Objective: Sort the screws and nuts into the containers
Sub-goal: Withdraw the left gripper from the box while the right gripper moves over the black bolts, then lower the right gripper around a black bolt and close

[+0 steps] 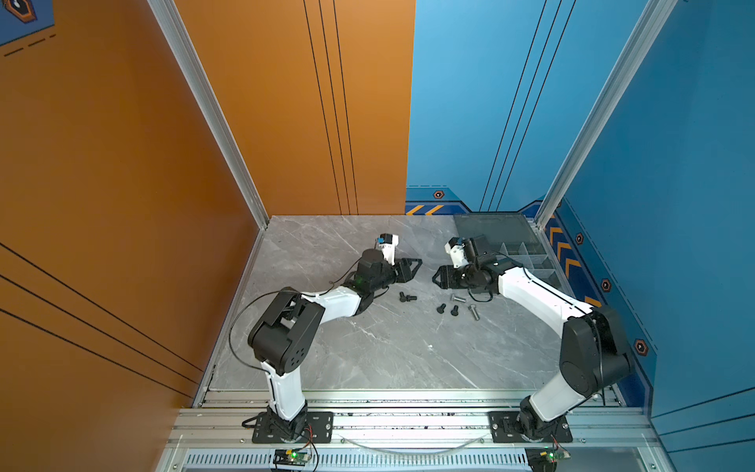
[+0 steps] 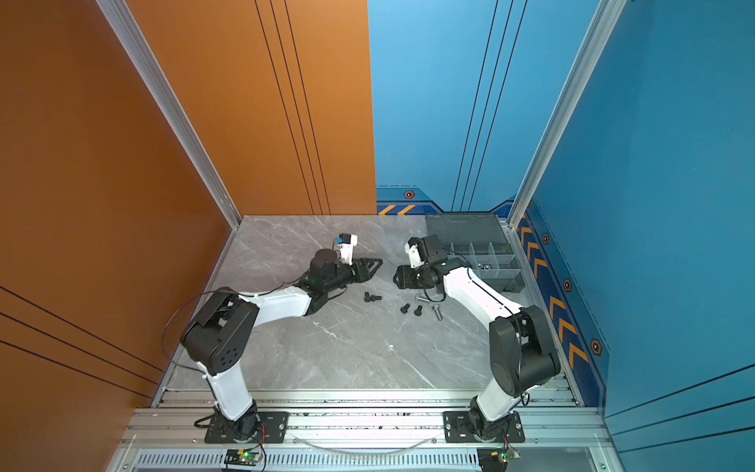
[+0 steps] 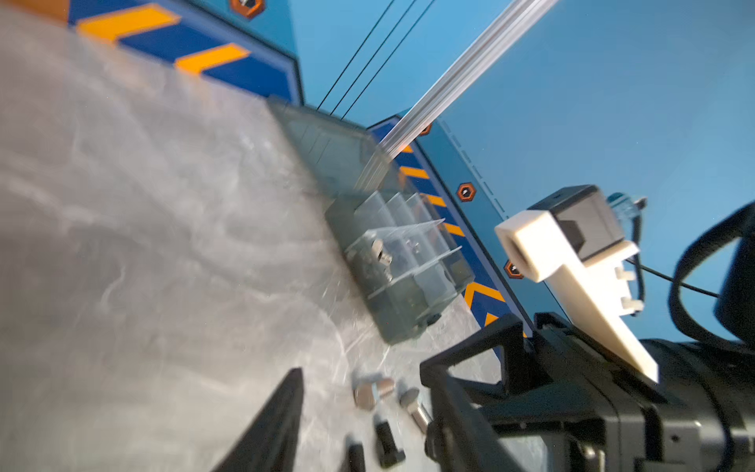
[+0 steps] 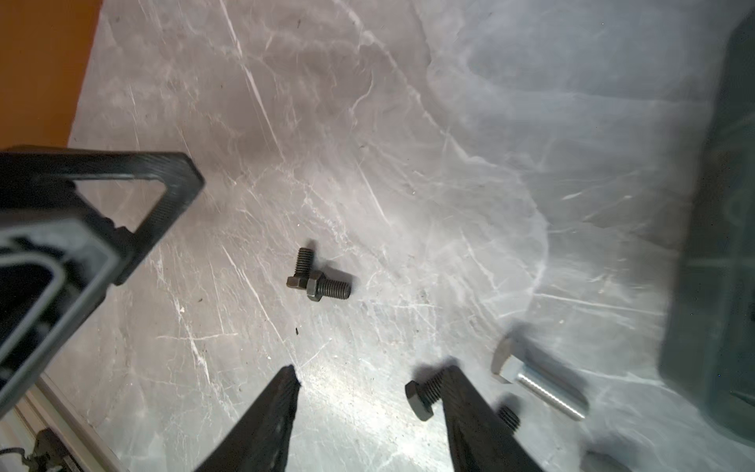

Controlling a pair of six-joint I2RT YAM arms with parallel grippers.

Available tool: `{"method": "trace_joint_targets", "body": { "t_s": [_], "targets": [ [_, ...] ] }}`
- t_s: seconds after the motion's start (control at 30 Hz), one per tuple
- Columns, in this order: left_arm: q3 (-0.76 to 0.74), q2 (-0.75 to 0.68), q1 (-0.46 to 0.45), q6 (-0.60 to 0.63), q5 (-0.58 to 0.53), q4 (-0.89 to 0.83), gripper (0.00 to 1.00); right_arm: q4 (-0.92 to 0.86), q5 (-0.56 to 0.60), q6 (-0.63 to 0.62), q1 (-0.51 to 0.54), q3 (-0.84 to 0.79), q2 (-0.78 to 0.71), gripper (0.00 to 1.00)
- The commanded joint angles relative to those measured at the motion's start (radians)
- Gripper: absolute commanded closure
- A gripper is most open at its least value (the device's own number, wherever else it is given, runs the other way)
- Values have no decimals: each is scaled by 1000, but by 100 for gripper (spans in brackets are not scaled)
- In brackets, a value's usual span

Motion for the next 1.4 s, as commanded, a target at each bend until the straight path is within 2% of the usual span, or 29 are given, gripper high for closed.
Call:
{"method": "trace_joint_targets", "body": {
  "t_s": [0.0, 0.07, 0.17, 0.53, 0.57, 0.63, 0.93, 1.37],
  "targets": [
    [-62, -73, 3, 20, -75, -149, 31, -73, -13, -137, 49, 60, 54, 40],
    [-88, -95, 8, 17, -74, -175, 32, -83, -8, -201, 71, 81, 87, 40],
    [-118, -136, 18, 10, -121, -246, 26, -88, -11, -237, 84, 120, 138, 40],
    [-193, -264, 75, 13, -279, -484, 15, -75, -30, -150, 147, 248, 283, 40],
    [-199, -272, 81, 11, -288, -496, 8, -76, -25, -141, 155, 263, 297, 40],
    [-208, -290, 92, 10, -301, -516, 1, -80, -19, -128, 166, 286, 323, 40],
    [-269, -353, 145, -8, -309, -524, 2, -97, 0, -56, 199, 344, 396, 41],
    [-277, -341, 166, -17, -285, -512, 2, -96, 2, 2, 229, 349, 454, 44]
  ]
}}
